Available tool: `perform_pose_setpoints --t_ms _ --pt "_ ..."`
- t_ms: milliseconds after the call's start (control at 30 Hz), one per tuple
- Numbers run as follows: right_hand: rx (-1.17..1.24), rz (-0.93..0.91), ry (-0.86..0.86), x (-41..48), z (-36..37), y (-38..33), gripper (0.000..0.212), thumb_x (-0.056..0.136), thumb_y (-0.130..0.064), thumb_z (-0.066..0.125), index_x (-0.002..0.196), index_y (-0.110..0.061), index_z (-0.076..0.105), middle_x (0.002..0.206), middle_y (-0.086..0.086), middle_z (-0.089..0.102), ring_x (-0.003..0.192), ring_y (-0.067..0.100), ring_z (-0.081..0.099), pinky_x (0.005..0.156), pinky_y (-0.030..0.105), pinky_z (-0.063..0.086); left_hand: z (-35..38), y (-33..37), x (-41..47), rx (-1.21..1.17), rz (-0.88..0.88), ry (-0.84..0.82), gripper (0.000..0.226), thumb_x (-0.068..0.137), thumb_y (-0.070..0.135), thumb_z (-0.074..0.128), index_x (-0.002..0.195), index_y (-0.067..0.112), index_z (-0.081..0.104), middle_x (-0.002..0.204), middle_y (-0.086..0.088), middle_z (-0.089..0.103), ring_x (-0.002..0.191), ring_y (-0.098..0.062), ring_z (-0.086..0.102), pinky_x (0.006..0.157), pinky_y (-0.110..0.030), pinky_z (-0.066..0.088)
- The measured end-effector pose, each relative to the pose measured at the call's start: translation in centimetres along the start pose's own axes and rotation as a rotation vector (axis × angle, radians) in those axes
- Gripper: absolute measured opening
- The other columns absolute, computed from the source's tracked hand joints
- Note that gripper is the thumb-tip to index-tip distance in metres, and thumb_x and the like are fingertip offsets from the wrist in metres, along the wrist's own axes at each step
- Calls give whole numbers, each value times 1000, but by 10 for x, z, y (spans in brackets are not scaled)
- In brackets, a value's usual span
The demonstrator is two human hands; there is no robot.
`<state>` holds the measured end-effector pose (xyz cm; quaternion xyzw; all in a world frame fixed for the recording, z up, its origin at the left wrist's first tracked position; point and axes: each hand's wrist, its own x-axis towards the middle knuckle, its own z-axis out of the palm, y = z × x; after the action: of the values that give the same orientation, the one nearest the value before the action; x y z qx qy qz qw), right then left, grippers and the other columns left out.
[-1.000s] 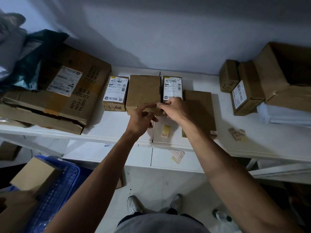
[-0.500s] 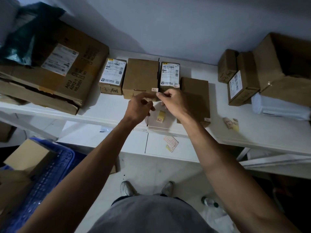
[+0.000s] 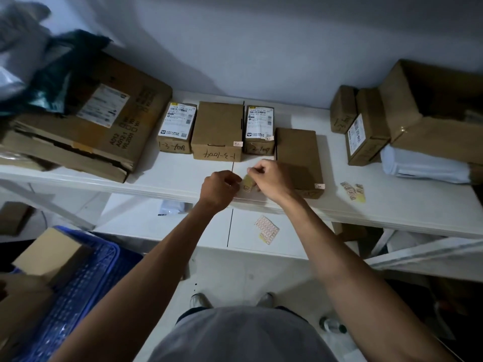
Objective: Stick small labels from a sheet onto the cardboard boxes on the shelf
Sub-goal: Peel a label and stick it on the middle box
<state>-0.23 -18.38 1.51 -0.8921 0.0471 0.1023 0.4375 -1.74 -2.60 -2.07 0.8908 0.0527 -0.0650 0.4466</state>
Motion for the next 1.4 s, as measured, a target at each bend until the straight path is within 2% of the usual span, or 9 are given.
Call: perform_pose_setpoints --t_ms 167,400,533,700,800,900,1067,1200,1400 --pt "-125 1 4 -10 1 2 22 95 -36 62 91 -16 69 80 1 75 75 24 74 76 48 62 5 4 -6 142 63 17 24 87 14 61 97 26 78 102 1 78 96 -25 70 85 -31 54" --pt "-214 18 16 -16 7 6 35 94 -36 59 88 -3 71 77 12 77 71 32 75 71 48 62 7 2 -10 153 61 50 28 89 13 59 109 22 77 110 -3 77 103 -27 69 91 -31 52" --pt "-200 29 -3 -18 7 10 29 93 -36 62 88 -8 70 78 11 77 73 34 74 70 49 60 2 1 -10 145 44 -17 31 91 15 58 115 22 75 106 -8 77 95 -30 70 88 -35 56" --pt "-262 41 7 -21 7 12 17 90 -30 61 84 -18 72 77 3 77 71 26 74 71 44 62 -2 1 -5 72 -2 -98 30 89 13 63 116 20 74 105 -10 76 93 -34 71 86 -43 58" --pt "-264 48 1 -22 7 14 19 92 -23 60 81 -17 74 74 4 76 72 26 74 70 44 63 -3 1 -5 32 -29 -109 30 88 11 62 115 20 74 98 -11 76 86 -32 73 72 -34 59" --pt "-213 64 -23 -21 8 19 21 94 -18 58 82 -17 75 75 6 77 73 29 75 69 45 62 -5 3 -3 10 -54 -111 27 90 10 62 114 17 74 90 -8 73 70 -23 70 53 -21 50" --pt "-74 122 -33 -14 13 28 27 96 -21 57 74 -18 73 65 3 75 59 22 73 61 39 61 -2 6 4 -43 -93 -107 21 90 16 68 109 14 76 97 -10 76 69 -24 71 74 -33 61" --pt "105 186 -46 -13 17 27 28 98 -28 60 78 -13 72 66 5 74 49 16 63 47 26 50 1 7 8 -89 -142 -96 17 88 14 68 102 13 77 77 -11 72 52 -19 61 58 -28 55" --pt "186 213 -72 -9 17 28 26 96 -24 59 79 -10 72 67 7 74 48 17 61 47 26 46 1 7 13 -128 -185 -123 16 86 10 67 97 11 78 61 -11 66 53 -23 60 56 -29 54"
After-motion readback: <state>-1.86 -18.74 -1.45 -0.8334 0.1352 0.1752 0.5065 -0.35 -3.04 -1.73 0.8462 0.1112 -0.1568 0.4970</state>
